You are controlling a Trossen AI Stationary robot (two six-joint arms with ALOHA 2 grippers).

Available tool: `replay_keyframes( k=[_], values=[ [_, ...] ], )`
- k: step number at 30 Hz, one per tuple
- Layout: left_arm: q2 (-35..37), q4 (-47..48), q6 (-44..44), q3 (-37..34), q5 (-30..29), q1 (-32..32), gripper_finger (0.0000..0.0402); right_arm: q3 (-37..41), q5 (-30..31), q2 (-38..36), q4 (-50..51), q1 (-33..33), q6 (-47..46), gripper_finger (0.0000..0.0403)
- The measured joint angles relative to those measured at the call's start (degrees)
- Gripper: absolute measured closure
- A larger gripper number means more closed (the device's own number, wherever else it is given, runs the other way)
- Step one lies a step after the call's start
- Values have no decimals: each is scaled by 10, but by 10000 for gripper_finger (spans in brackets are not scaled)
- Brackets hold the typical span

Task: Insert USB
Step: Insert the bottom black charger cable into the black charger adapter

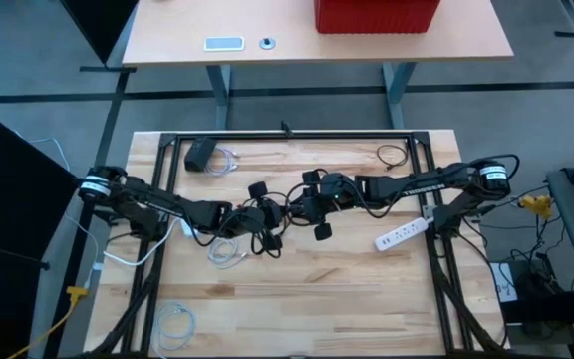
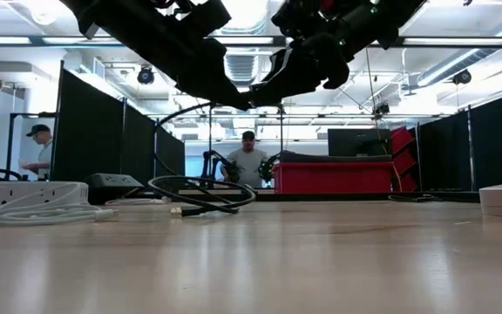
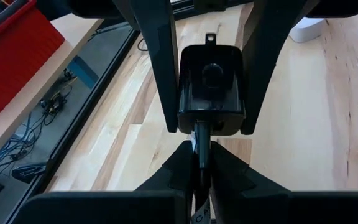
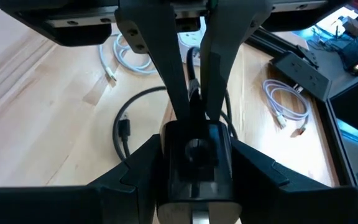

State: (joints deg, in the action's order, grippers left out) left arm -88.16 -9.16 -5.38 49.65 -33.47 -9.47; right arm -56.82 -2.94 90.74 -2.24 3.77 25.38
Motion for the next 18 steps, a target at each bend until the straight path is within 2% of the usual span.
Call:
replay_keyframes(
  k=[4,12,18],
  values=[
    [0,11,3,1,2,0,377,1,0,-1,0,0,-3,257],
    [6,6,1,5,0,0,290,2,2,-1,13,0,-9,257],
    [9,31,2,5,1,-2,255,2,2,-1,16,0,-9,257]
  ],
)
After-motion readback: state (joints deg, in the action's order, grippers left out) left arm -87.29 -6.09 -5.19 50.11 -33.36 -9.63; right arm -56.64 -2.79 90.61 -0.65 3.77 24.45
